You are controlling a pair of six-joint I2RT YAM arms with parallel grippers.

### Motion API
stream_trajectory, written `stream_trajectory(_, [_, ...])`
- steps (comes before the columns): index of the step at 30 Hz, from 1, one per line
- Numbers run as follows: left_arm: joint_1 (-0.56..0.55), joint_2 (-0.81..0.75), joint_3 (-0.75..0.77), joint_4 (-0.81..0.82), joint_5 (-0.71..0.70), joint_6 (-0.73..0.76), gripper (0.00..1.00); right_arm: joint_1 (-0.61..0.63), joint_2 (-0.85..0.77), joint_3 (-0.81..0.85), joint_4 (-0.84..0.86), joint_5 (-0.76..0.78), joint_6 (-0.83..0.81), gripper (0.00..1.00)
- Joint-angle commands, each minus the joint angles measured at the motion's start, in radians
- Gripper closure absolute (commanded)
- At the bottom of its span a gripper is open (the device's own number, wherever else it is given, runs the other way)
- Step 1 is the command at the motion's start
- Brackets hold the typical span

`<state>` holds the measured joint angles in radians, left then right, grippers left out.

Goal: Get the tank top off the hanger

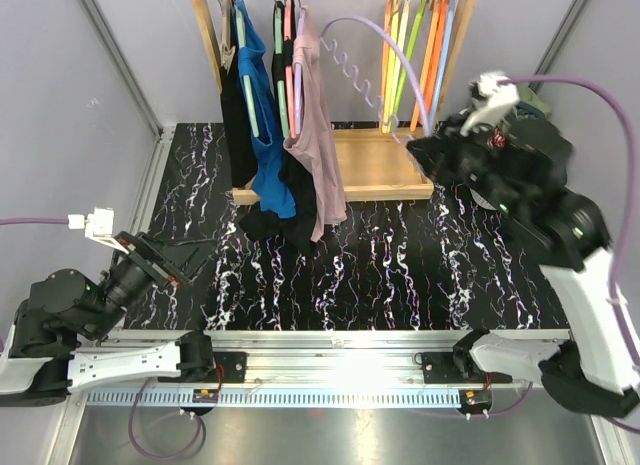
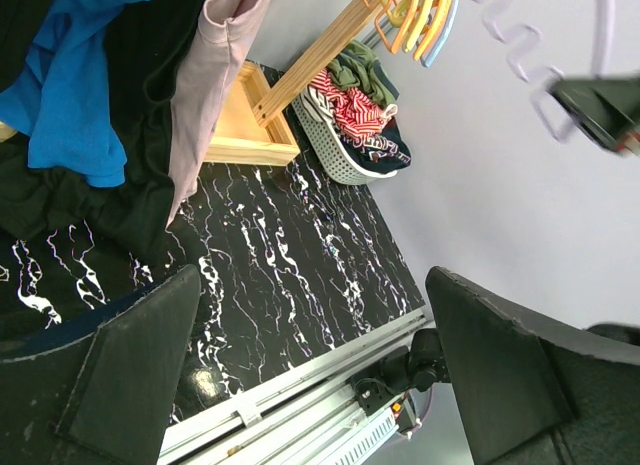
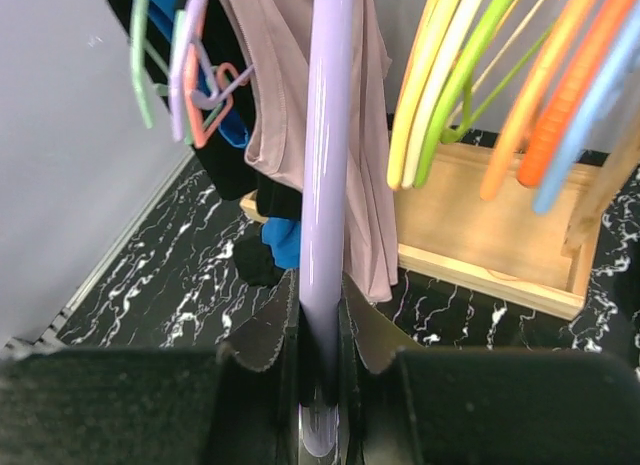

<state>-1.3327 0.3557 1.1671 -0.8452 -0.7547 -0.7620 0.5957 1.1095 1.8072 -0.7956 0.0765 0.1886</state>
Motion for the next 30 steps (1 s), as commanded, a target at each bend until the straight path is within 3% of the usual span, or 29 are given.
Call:
stream_trajectory(1, [-0.002, 0.023, -0.006, 0.031, 0.003, -0.017, 0.01, 0.004, 0.076, 0.072, 0.185, 0.025, 0.014, 1.0])
stream_trajectory(10, [0.0, 0.023, -0.007, 0.037, -0.003, -0.01, 0.01, 0.004, 0.353, 0.242, 0.245, 0.322, -0.029, 1.0])
stream_trajectory(16, [-0.002, 0.016, -0.021, 0.038, -0.002, -0.016, 0.01, 0.004, 0.539, 0.44, 0.09, 0.319, -0.026, 1.0])
stream_trajectory(23, [-0.002, -0.012, -0.046, 0.049, 0.003, -0.037, 0.01, 0.004, 0.536, 0.455, -0.019, 0.237, 0.025, 1.0])
stream_trajectory(25, [-0.002, -0.014, -0.05, 0.06, 0.006, -0.034, 0.01, 0.004, 0.51, 0.448, -0.071, 0.197, 0.031, 0.77])
stream_trajectory(27, [-0.002, -0.006, -0.047, 0.063, 0.008, -0.033, 0.01, 0.004, 0.478, 0.425, -0.106, 0.174, 0.051, 0.43])
stream_trajectory(28, [-0.002, -0.004, -0.047, 0.07, 0.012, -0.03, 0.01, 0.004, 0.428, 0.387, -0.109, 0.139, 0.052, 0.02])
stream_trajectory(30, [-0.002, 0.003, -0.049, 0.081, 0.018, -0.026, 0.01, 0.004, 0.36, 0.286, -0.102, 0.061, 0.066, 0.0])
